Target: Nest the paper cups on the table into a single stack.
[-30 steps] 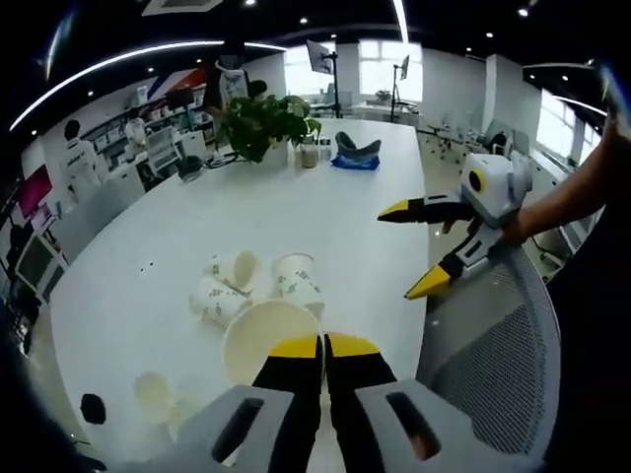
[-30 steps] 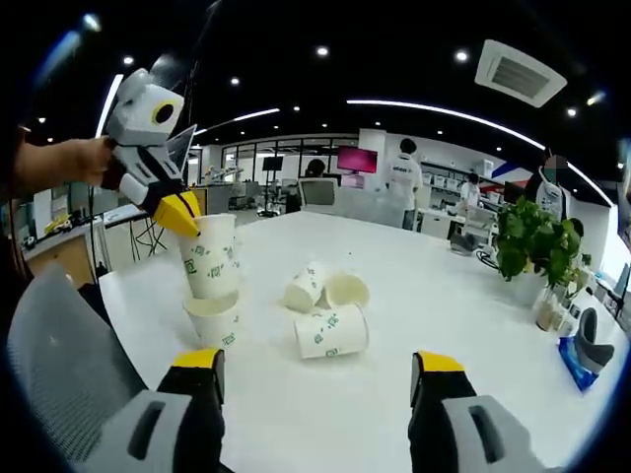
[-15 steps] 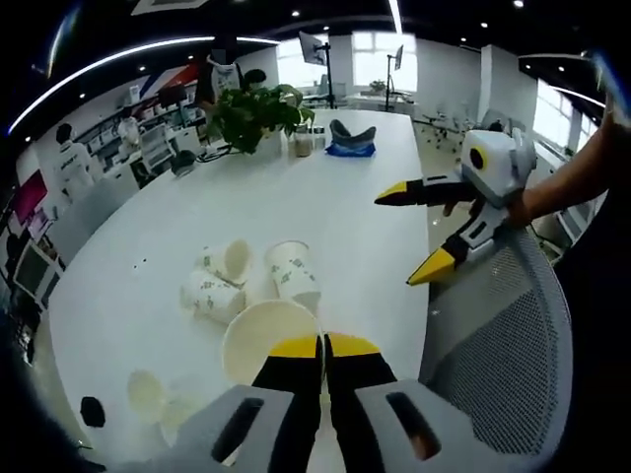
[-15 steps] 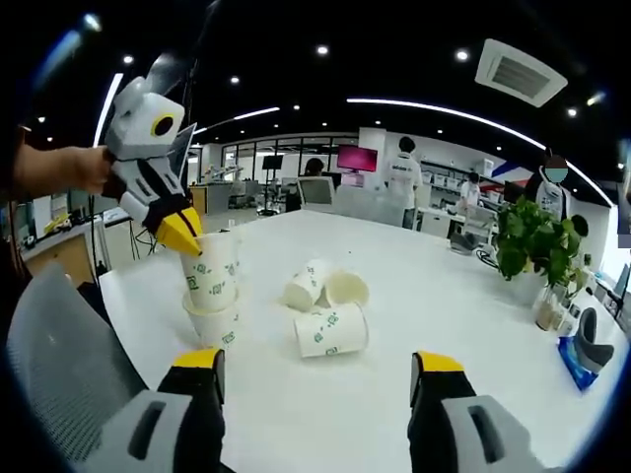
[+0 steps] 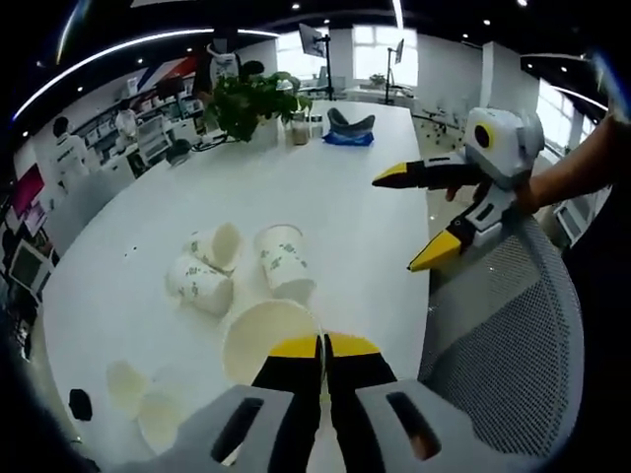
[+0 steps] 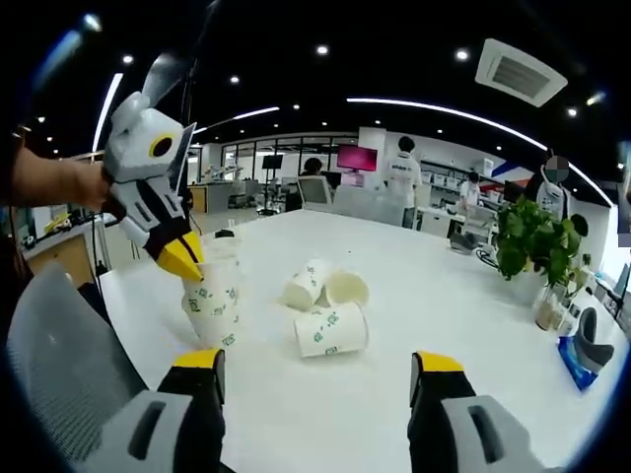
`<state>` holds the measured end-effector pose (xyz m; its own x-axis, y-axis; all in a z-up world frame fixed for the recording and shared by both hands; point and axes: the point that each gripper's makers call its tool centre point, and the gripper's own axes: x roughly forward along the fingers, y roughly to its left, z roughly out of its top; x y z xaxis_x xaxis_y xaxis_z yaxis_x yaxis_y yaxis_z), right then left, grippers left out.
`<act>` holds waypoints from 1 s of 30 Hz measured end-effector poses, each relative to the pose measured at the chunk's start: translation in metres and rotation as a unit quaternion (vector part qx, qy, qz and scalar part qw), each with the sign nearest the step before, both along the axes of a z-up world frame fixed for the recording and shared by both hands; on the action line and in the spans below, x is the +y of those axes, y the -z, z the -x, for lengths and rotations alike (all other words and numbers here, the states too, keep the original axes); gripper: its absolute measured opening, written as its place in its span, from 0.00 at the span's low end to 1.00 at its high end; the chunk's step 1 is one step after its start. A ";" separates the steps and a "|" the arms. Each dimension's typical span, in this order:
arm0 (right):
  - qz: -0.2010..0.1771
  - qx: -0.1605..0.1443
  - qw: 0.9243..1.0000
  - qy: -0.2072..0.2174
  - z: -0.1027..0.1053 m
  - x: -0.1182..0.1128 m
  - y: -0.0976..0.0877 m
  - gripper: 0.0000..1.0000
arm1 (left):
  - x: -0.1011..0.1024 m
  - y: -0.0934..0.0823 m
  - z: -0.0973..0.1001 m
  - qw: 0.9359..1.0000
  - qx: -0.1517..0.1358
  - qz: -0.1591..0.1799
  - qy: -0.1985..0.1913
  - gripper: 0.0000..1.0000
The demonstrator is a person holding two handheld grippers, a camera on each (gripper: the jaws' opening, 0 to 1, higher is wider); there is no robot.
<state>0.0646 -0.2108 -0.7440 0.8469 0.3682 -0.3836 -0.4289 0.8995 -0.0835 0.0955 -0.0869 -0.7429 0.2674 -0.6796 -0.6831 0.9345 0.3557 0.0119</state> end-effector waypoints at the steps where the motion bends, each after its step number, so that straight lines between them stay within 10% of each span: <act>1: 0.000 0.000 1.000 0.000 0.000 0.000 0.000 0.77 | 0.000 0.001 0.000 1.000 0.000 0.000 0.000 0.00; 30: 0.004 0.002 1.000 0.002 -0.001 -0.004 0.004 0.76 | -0.010 0.030 0.016 0.997 0.071 0.007 0.003 0.01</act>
<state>0.0660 -0.2146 -0.7480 0.8462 0.3628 -0.3903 -0.4266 0.9002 -0.0879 0.0800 -0.0973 -0.7730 0.1645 -0.6899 -0.7050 0.9283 0.3498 -0.1257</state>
